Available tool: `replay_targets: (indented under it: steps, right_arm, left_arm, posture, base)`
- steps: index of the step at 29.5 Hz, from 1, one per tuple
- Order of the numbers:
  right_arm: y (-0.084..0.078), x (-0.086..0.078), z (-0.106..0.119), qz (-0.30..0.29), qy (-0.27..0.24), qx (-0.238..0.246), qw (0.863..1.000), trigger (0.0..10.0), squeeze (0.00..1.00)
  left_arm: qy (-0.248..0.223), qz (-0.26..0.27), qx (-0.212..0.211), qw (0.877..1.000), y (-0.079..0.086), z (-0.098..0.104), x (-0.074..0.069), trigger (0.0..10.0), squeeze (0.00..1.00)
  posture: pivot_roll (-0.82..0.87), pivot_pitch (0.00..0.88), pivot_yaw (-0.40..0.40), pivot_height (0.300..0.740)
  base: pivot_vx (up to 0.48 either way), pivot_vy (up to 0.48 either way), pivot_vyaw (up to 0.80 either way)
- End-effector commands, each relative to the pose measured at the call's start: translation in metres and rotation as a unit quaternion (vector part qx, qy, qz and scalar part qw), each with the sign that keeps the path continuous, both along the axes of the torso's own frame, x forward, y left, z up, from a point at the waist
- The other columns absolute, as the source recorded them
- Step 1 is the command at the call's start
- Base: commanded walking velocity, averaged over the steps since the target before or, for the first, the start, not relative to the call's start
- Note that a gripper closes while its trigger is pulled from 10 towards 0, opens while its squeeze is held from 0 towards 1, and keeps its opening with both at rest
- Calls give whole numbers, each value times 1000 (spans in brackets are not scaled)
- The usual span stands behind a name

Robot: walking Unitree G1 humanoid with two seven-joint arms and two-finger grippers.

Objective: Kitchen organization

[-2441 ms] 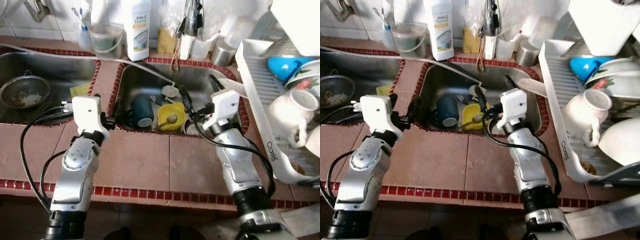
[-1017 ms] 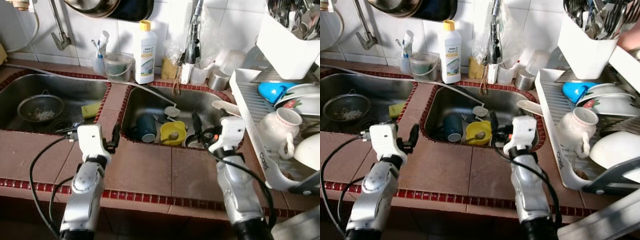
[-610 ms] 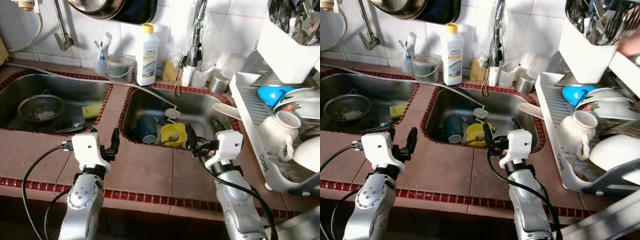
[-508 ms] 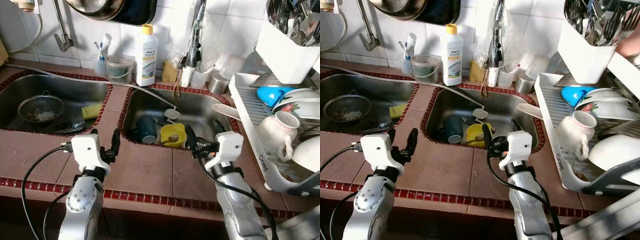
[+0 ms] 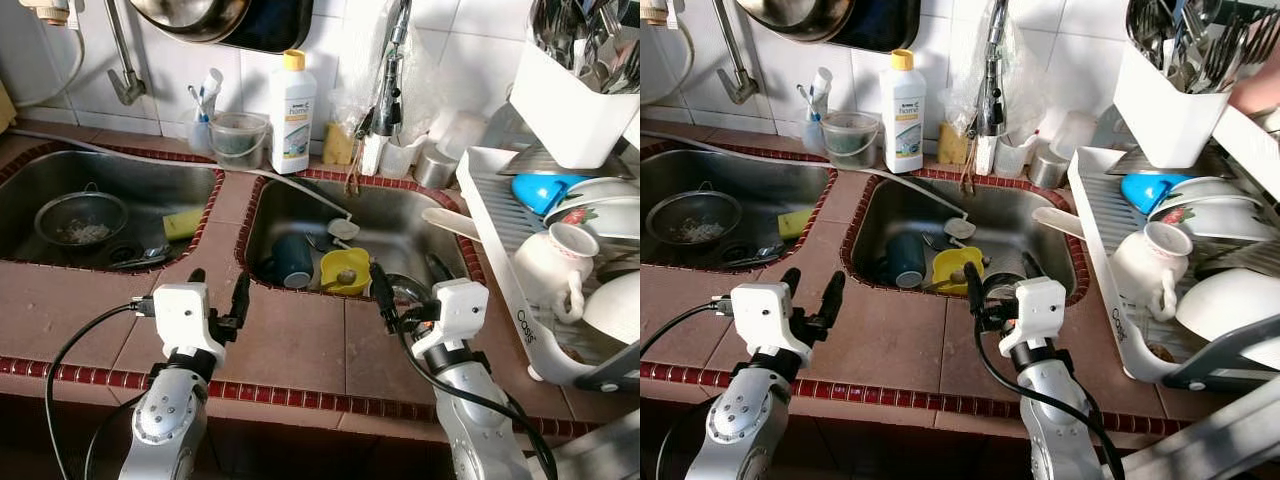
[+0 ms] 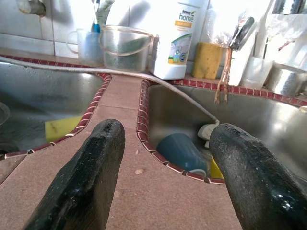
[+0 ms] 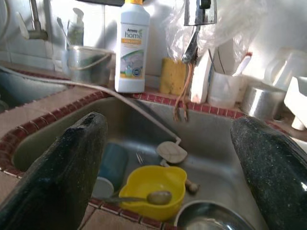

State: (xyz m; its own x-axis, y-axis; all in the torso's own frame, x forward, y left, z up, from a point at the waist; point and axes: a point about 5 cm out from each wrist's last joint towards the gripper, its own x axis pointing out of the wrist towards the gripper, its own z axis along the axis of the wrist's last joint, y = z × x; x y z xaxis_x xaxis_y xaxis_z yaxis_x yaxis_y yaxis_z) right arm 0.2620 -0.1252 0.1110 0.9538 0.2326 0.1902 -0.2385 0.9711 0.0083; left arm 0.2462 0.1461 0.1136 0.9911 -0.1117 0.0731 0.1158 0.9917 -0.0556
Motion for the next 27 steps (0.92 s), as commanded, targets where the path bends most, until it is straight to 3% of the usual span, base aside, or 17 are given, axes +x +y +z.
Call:
replay_targets:
  steps: [1,8,27]
  right_arm:
    - [-6,0,0,-8,2,-6,1000,10000,0]
    - [-14,3,-1,-14,4,-17,1000,10000,0]
    - [-11,4,-3,-14,10,-20,1000,10000,0]
  left_arm:
    - [-6,-15,2,1000,-3,2,-2,10000,0]
    - [-15,-11,25,1000,10,4,2,10000,0]
    - [-20,-18,14,1000,6,11,9,10000,0]
  posture:
    - [-48,0,-66,740]
    - [-48,0,-62,740]
    - [-53,5,-55,740]
  base:
    - [0,0,0]
    - [0,0,0]
    - [-157,0,0]
